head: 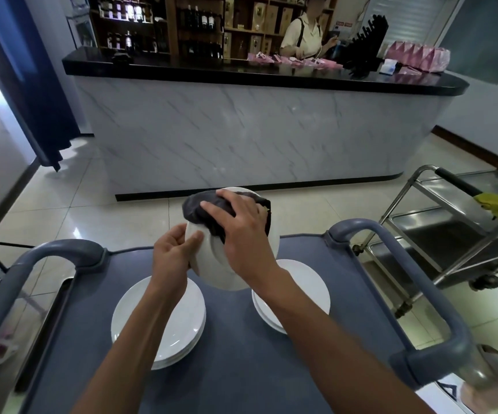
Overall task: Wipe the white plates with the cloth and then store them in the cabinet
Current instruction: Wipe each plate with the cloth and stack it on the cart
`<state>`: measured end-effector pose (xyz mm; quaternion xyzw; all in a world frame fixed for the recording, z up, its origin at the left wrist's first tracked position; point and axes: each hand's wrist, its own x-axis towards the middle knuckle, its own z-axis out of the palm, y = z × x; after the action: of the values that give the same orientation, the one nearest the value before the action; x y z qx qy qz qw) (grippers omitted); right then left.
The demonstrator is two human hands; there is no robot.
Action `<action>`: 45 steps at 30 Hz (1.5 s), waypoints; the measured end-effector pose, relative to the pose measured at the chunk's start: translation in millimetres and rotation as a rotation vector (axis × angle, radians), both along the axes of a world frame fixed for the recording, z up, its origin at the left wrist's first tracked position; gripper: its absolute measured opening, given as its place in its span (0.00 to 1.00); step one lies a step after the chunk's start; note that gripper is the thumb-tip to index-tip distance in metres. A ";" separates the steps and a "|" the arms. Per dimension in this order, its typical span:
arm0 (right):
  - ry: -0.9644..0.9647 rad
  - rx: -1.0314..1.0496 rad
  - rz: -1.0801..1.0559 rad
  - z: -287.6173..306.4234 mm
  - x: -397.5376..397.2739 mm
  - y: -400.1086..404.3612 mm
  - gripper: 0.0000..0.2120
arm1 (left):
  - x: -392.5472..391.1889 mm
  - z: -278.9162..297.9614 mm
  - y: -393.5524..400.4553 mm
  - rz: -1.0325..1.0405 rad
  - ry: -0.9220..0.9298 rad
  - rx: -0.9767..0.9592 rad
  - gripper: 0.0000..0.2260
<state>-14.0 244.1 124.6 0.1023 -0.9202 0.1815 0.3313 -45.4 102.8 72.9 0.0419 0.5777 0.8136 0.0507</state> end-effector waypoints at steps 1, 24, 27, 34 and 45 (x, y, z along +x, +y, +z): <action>-0.009 0.006 0.002 0.0 -0.2 -0.3 0.23 | 0.6 -0.4 -0.6 0.001 0.003 -0.006 0.09; -0.152 -0.482 -0.164 -9.9 -3.4 80.6 0.21 | 6.6 -6.0 -2.5 0.085 -0.110 0.121 0.07; -0.184 -0.597 -0.161 -17.9 5.2 85.7 0.21 | 5.6 -4.1 -0.5 0.113 -0.148 0.184 0.07; -0.195 -0.786 -0.153 -42.0 28.0 83.1 0.21 | 0.2 -1.2 13.7 0.179 -0.223 0.297 0.08; -0.232 -0.869 -0.092 -57.6 59.7 119.6 0.23 | -8.6 2.0 63.4 0.247 -0.250 0.288 0.07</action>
<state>45.7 363.7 67.0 -0.1082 -0.7934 0.5464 0.2457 -54.0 166.2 74.9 -0.1237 0.4457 0.8864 0.0156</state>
